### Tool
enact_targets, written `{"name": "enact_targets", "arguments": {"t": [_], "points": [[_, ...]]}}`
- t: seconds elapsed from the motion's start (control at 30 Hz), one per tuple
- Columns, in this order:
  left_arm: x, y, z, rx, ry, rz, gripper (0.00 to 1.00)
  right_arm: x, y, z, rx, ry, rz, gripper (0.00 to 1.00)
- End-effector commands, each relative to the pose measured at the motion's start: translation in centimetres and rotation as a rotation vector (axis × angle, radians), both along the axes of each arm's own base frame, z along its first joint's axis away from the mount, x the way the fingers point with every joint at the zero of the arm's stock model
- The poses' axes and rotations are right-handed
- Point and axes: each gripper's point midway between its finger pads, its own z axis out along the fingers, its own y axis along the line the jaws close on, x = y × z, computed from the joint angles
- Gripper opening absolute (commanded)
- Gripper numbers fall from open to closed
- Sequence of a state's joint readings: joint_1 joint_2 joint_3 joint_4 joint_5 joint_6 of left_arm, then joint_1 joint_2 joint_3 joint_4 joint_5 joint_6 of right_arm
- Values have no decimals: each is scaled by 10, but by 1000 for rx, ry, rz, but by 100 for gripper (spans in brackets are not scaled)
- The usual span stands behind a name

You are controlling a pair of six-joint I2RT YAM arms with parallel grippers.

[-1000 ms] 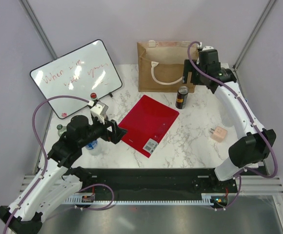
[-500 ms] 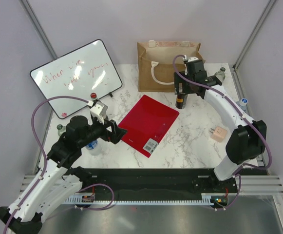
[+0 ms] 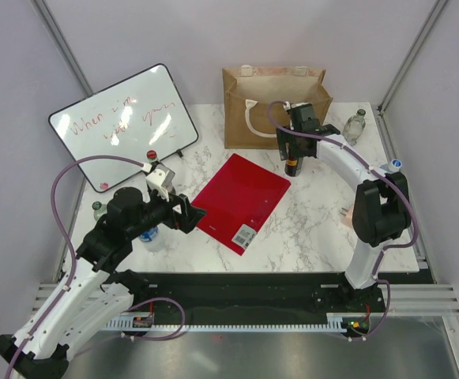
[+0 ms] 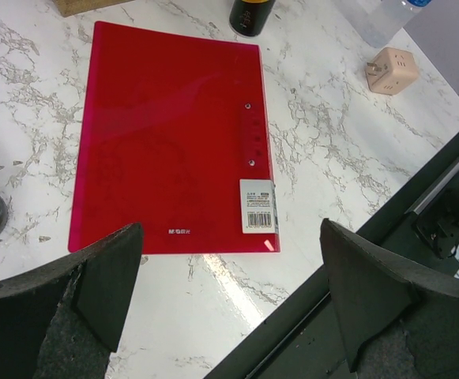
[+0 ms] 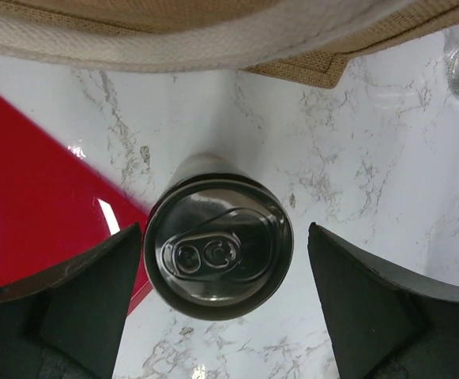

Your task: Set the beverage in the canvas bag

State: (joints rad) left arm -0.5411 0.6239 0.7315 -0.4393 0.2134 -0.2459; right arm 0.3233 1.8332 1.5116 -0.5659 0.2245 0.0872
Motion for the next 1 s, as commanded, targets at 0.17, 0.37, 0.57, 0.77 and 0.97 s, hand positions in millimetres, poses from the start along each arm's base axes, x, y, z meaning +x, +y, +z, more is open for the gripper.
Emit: {"name": "enact_targets", "arguments": {"t": [0.17,0.37,0.57,0.77,0.97], "points": [[2,-4,6,-7,-28,-15,100,23,1,8,-30,-73,7,88],[2,-4,7,-6,-29,-14,100,30,8,11,-4,-92,15,85],[2,-3,7,-8,-33,-14,100,28,11,15,-2,-100,20,77],[2,-4,6,-7,-28,-19,100,20,6,19,-16,-85,6,63],[2,-4,5,-5,-24,-20,100,2,4,52,10,-100,2,21]]}}
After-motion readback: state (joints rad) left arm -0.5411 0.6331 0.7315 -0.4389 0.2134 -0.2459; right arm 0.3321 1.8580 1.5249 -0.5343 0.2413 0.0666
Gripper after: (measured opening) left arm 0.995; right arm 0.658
